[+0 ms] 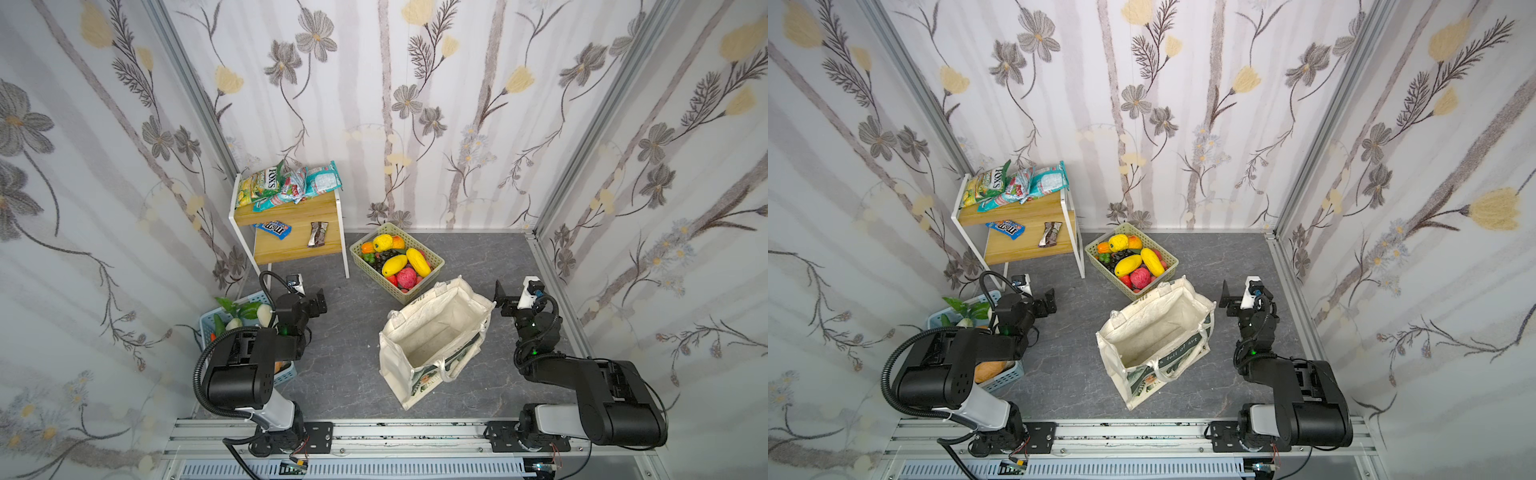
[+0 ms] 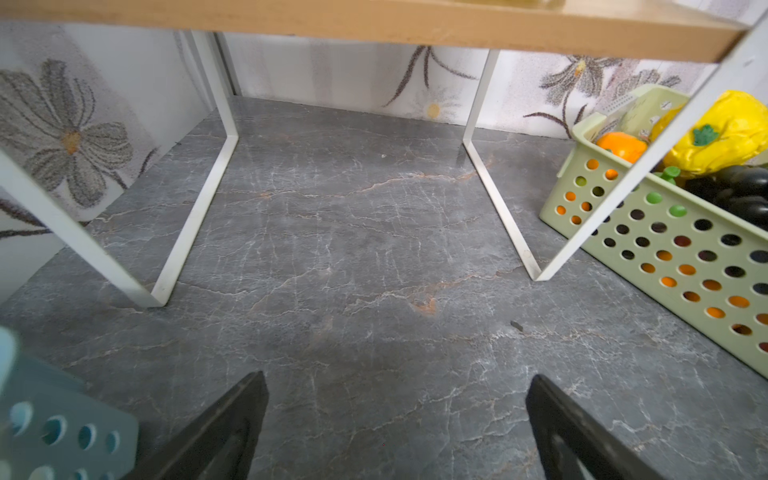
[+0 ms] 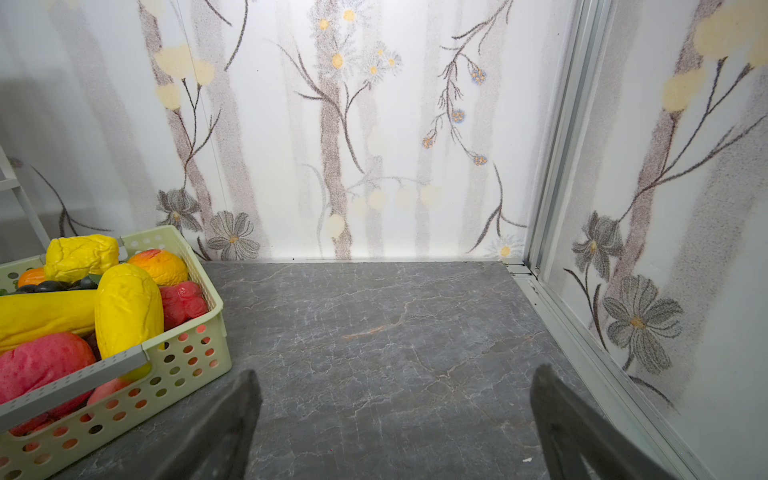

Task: Place the food into the grocery bag and tie it

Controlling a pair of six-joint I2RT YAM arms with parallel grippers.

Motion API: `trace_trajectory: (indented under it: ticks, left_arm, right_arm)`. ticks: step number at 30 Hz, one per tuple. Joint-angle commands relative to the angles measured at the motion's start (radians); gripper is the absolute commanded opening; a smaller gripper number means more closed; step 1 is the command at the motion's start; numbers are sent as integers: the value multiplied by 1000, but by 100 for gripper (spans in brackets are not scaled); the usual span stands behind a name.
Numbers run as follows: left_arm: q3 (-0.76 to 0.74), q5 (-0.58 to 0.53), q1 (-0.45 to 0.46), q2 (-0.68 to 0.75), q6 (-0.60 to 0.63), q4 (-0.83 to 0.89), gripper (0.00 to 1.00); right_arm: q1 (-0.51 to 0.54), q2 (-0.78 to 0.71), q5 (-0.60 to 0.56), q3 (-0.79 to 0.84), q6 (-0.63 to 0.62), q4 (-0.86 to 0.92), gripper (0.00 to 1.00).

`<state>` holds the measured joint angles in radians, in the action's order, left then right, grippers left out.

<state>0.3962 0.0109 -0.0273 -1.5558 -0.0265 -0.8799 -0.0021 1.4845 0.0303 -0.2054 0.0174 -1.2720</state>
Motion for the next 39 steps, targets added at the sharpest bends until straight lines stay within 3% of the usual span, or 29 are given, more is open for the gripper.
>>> trace_trajectory:
  ticks: [1,4,8,15,20,25,30,39]
  left_arm:
    - [64,-24,1,59,-17,159,100]
    - [166,-62,8,124,-18,370,100]
    - [209,-81,47,187,-1,447,100]
    - [379,-114,218,219,42,730,100]
    - [491,-51,323,221,-30,909,100]
    - [523,-12,403,245,-141,1032,100]
    - [504,-5,468,225,-220,1110,100]
    - [567,-24,570,72,-254,1143,100]
  right_arm:
    - [-1,-89,-51,-29,12,113,100]
    - [-1,-188,-110,-112,27,381,100]
    - [-1,-269,-171,-192,94,637,100]
    - [0,-369,-61,-285,213,953,100]
    - [-1,-444,-29,-347,348,1176,99]
    - [-1,-467,-35,-422,380,1442,93]
    - [3,-498,56,-409,481,1611,88]
    - [80,-538,78,-300,612,1749,83]
